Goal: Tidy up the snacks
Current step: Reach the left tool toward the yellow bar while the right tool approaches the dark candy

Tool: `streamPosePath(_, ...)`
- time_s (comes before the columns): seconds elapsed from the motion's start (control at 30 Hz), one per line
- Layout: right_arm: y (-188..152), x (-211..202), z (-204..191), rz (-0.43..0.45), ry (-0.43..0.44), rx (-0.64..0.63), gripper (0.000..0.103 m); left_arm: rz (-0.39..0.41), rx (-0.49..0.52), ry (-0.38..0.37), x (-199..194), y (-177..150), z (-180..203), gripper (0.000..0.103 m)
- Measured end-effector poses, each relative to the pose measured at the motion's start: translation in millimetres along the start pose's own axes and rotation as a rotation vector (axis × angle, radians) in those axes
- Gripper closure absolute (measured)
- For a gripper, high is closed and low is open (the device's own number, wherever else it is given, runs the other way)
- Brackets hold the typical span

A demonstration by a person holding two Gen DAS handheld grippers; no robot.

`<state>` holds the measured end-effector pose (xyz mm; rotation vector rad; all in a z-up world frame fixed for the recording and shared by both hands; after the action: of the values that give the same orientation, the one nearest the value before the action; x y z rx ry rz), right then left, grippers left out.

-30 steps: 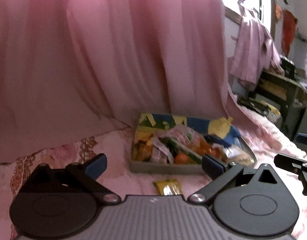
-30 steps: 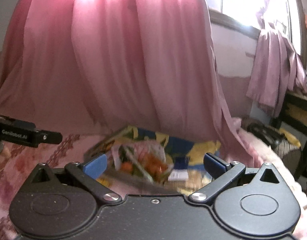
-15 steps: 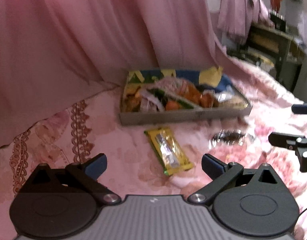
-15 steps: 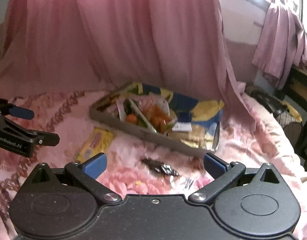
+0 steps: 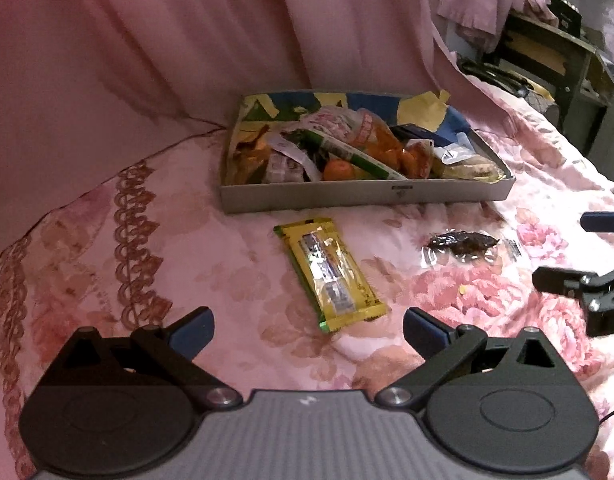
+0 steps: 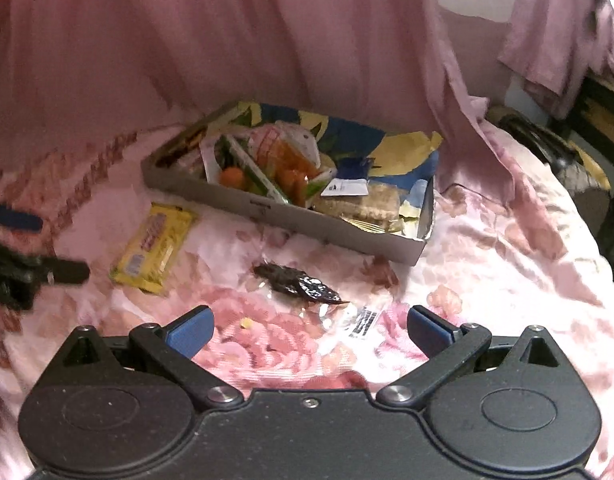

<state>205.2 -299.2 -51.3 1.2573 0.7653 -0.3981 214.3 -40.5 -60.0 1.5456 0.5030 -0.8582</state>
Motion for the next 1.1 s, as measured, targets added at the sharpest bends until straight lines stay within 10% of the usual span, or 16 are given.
streamPosePath(1.1, 21, 107, 5, -0.035, 0.228, -0.204, 0.001, -0.039, 0.034, -0.09, 97, 29, 5, 0.0)
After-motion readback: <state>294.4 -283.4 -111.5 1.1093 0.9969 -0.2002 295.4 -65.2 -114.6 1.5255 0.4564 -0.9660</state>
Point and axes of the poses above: each gripper's, at about its wrist camera, not at the fingertips, and x roughly the way its jaws point, z to its right, y to its top, the point moved 2 cm from there along x, roughly the way its jaws point
